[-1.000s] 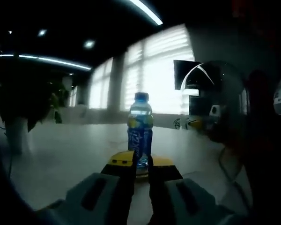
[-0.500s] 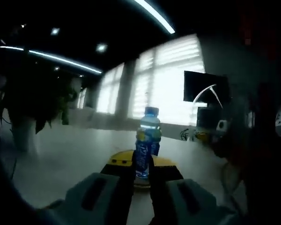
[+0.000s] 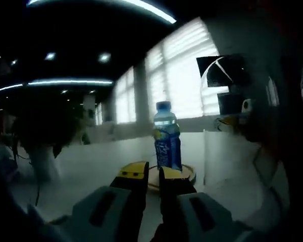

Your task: Open the cover put in the Mizone put the cover back on

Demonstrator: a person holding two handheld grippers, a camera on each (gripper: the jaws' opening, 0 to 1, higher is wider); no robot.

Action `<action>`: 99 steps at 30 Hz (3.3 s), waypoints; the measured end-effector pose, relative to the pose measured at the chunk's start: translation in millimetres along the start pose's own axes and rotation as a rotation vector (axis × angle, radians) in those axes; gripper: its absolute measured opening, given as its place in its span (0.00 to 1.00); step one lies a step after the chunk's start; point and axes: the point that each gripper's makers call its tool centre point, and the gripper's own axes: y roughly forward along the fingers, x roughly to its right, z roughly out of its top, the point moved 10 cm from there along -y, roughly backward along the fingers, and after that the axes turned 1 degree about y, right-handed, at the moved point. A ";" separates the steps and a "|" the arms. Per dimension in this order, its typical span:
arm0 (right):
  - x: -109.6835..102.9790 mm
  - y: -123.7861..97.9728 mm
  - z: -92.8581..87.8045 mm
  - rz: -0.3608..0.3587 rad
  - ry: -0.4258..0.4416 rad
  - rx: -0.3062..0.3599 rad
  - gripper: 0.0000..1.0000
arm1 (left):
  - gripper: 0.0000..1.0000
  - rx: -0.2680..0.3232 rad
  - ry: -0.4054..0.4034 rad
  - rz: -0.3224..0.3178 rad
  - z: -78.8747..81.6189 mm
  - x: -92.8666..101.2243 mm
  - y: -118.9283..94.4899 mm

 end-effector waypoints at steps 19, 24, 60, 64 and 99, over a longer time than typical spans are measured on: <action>5.9 2.6 -0.2 0.035 0.156 0.031 0.01 | 0.04 -0.021 0.019 0.202 5.6 15.5 -8.9; 2.9 6.9 2.5 0.018 0.179 -0.002 0.00 | 0.05 0.000 0.010 0.232 4.5 9.8 -13.1; 9.4 -6.3 -2.3 -0.078 0.092 -0.107 0.00 | 0.00 -0.041 -0.099 0.245 -8.8 2.1 -8.2; 5.3 -3.8 -4.2 -0.067 0.083 -0.124 0.00 | 0.00 -0.028 -0.112 0.235 -6.9 1.4 -9.1; 16.1 -14.1 -21.1 -0.218 0.078 -0.098 0.00 | 0.07 0.014 -0.271 0.142 -14.7 7.7 -4.1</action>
